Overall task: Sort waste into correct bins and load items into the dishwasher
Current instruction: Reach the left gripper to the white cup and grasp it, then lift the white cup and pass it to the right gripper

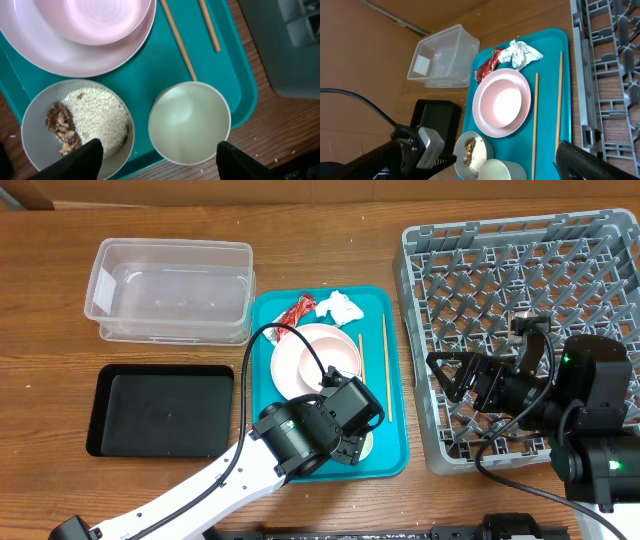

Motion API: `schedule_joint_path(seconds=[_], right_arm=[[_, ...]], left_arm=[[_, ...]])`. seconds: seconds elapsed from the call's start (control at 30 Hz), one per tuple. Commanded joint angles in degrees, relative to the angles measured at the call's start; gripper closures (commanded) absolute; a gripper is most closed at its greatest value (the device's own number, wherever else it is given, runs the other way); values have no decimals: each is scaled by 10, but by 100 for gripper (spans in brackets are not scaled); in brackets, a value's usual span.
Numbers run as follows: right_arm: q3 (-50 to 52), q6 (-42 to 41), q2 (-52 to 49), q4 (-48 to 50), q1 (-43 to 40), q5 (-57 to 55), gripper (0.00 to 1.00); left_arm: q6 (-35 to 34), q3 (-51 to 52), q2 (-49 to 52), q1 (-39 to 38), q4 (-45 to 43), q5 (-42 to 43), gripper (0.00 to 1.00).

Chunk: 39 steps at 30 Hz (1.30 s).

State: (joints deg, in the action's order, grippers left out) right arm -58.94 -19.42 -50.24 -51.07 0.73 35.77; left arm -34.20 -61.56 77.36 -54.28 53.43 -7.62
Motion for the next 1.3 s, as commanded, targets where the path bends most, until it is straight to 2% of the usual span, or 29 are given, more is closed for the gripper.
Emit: schedule_joint_path(seconds=[0.0,0.47,0.63,0.7,0.77,0.93,1.07,1.27], right_arm=[[-16,8,3,-7,-1,4,0],[-16,8,4,-38,-1,3,0],[-16,8,4,-38,-1,3,1],[-16,8,4,-39,-1,3,1],[-16,8,4,-42,-1,3,2],[-16,17,4,-49,-1,3,4],[-16,30,4,-52,-1,0,5],[-16,32,4,-46,-1,0,7]], left_arm=[[-9,11,-1,6,-19,-19,29],[8,17,101,10,-45,2,51],[8,17,119,11,-56,2,76],[8,17,119,14,-60,2,82],[8,17,119,20,-59,2,96],[8,16,116,48,-44,16,96],[30,12,78,106,-45,122,96],[101,10,-24,213,-64,295,96]])
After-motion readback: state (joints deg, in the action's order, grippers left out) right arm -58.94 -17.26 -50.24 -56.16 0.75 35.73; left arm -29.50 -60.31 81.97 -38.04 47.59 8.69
